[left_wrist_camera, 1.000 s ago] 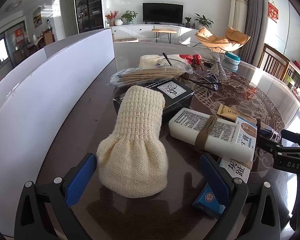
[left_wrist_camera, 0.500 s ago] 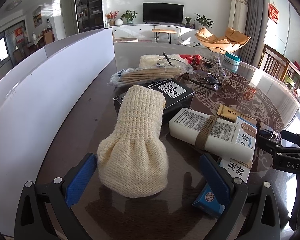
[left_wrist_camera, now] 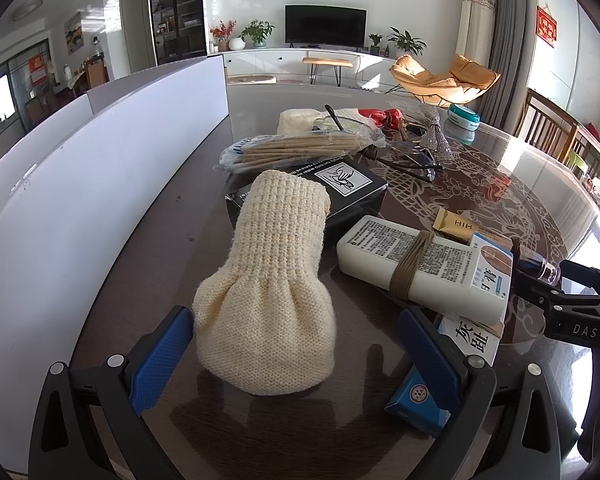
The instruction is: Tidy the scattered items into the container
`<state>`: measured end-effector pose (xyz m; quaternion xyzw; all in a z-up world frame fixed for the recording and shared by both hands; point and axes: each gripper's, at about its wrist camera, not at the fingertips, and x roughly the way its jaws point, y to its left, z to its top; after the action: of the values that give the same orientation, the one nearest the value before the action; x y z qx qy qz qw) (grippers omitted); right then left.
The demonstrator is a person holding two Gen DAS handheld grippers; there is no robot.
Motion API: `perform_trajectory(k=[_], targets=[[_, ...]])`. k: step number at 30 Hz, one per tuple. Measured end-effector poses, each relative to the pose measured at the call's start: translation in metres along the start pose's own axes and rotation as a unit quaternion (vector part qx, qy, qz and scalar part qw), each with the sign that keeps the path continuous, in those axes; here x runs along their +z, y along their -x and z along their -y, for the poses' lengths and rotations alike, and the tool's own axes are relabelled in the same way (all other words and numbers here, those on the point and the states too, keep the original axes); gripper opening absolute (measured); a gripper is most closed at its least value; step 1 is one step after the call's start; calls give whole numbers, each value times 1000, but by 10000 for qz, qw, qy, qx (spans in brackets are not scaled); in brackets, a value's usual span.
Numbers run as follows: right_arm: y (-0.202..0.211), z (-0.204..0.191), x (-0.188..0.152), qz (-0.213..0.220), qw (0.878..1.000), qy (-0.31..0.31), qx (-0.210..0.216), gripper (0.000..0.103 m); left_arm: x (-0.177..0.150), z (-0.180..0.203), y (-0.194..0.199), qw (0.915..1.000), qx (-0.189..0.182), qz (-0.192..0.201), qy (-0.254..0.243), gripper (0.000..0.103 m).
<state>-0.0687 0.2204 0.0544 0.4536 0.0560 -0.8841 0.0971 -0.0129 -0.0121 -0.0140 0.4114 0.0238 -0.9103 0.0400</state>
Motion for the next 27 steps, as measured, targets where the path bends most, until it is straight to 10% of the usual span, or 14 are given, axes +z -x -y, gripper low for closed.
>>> perform_trajectory(k=[27], targets=[[0, 0, 0, 0, 10000, -1, 0, 103, -1, -1, 0, 10000, -49, -37, 44, 103]])
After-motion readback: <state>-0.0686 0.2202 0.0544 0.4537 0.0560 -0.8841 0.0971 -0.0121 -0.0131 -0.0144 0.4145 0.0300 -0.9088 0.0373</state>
